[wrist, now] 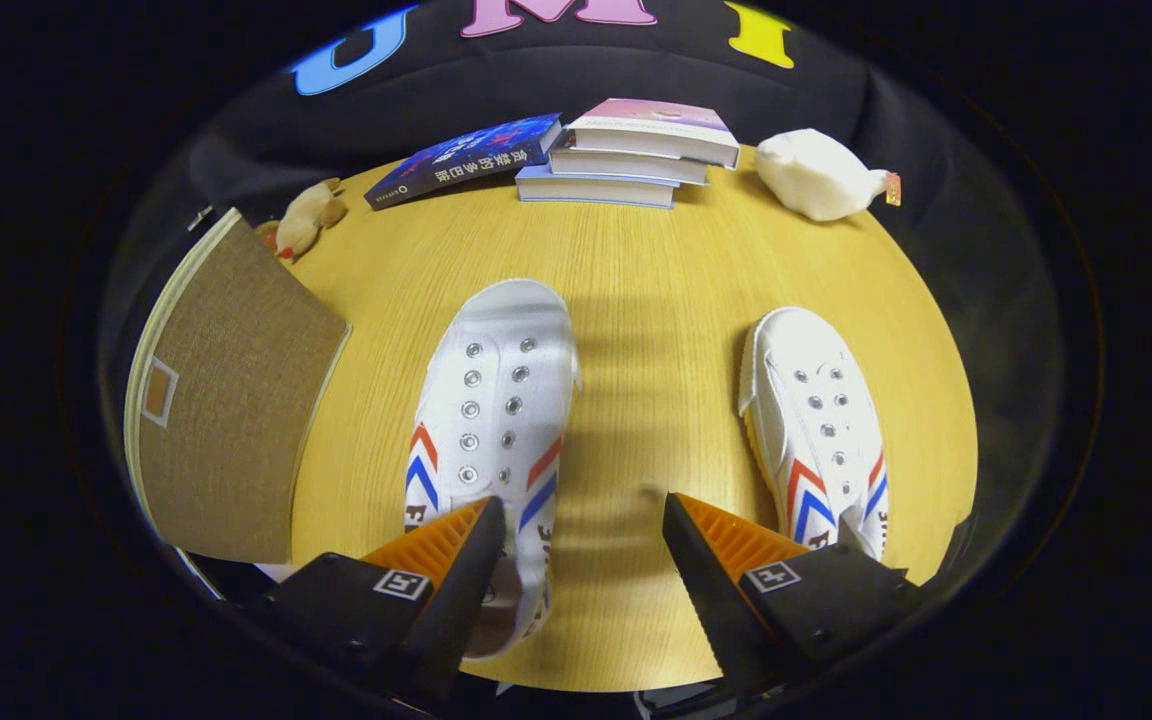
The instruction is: Open the storage box then place both shoes into the box .Put the left shoe in first, then the right shoe, with the right side of both shoes facing outward in a uniform manner.
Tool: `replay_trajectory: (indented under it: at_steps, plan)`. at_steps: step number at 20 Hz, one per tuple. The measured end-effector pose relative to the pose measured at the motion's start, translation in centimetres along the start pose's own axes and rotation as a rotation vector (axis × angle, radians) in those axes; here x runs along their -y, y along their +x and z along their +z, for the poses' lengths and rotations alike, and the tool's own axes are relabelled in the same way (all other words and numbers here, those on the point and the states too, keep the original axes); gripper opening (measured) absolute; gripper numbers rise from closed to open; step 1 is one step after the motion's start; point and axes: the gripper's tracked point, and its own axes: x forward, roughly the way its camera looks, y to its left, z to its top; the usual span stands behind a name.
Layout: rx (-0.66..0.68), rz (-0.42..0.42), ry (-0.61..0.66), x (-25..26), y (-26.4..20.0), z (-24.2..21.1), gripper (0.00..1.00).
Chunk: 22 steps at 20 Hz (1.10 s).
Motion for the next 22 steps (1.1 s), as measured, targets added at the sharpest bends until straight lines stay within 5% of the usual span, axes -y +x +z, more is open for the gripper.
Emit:
replay_trajectory:
  at_steps: [4, 7, 9, 15, 22]
  plan:
    - [-0.030, 0.104, 0.045, -1.7, 0.3, -0.3, 0.68]
    - [-0.032, 0.139, 0.072, -2.3, 0.4, -0.3, 0.28]
    - [-0.040, 0.136, 0.086, -2.2, 0.6, -0.5, 0.28]
    - [-0.013, 0.155, 0.142, -2.0, 0.0, -0.2, 0.05]
    - [0.040, 0.185, 0.224, -3.8, -4.9, 2.2, 0.05]
